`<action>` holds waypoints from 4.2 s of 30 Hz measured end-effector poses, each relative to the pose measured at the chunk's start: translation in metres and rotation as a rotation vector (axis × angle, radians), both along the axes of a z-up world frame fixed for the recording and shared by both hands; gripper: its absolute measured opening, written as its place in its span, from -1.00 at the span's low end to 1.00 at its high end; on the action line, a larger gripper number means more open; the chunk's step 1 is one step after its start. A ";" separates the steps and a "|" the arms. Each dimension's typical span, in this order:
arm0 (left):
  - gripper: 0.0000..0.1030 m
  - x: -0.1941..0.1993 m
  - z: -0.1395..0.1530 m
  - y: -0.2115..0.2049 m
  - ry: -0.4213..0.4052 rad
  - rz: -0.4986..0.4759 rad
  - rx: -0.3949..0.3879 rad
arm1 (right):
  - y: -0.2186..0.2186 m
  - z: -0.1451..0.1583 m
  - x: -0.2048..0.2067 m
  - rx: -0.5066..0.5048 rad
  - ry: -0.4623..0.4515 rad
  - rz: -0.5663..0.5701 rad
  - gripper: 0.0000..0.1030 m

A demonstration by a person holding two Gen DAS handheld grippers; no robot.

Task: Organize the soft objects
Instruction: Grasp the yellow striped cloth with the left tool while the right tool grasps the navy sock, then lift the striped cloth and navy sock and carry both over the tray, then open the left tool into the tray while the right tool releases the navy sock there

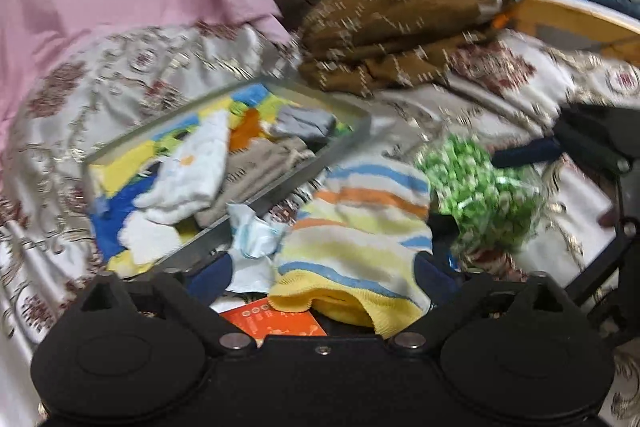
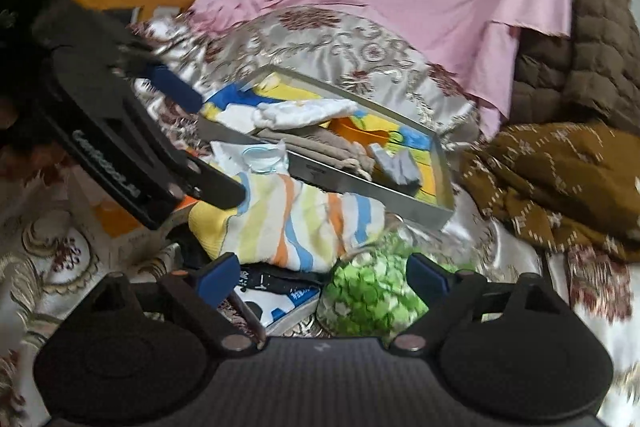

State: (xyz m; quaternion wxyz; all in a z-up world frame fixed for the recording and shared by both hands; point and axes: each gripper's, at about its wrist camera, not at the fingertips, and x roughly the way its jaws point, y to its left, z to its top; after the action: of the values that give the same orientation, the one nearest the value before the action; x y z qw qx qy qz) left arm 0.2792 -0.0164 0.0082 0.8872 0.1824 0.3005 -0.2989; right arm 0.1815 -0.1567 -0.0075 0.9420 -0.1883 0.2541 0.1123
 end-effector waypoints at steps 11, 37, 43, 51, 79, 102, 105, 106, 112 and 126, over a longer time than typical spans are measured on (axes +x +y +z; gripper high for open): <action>0.45 0.045 -0.014 -0.009 0.222 -0.034 -0.038 | 0.007 -0.005 0.020 -0.112 0.055 0.132 0.70; -0.91 0.085 -0.003 0.001 0.182 0.191 -0.167 | 0.022 -0.011 0.037 -0.164 0.122 0.244 0.37; -0.91 0.086 0.000 0.004 0.170 0.208 -0.186 | 0.035 -0.019 0.051 -0.184 0.186 0.277 -0.02; -0.91 0.083 0.001 0.005 0.163 0.201 -0.192 | 0.023 -0.015 0.080 -0.038 0.332 0.282 -0.02; -0.93 0.063 0.084 0.009 -0.049 0.206 -0.275 | -0.013 0.070 0.075 0.117 0.213 0.242 -0.94; -0.93 0.195 0.089 0.027 -0.189 0.453 -0.304 | -0.016 0.117 0.269 0.185 0.090 -0.072 -0.94; -0.92 0.204 0.066 0.029 -0.155 0.467 -0.280 | -0.012 0.098 0.290 0.196 0.112 -0.102 -0.93; -0.92 0.207 0.059 0.031 -0.143 0.472 -0.272 | -0.011 0.093 0.293 0.199 0.119 -0.107 -0.93; -0.92 0.214 0.017 0.035 -0.053 0.486 -0.242 | -0.012 0.058 0.311 0.215 0.193 -0.138 -0.92; -0.31 0.190 0.018 0.021 -0.071 0.470 -0.259 | -0.024 0.048 0.289 0.274 0.201 -0.117 -0.14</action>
State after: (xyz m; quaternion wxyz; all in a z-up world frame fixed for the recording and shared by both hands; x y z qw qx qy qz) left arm 0.4690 0.0046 0.0262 0.9581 0.0031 0.2628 -0.1139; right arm 0.4705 -0.1807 0.0409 0.9336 -0.0307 0.3399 0.1090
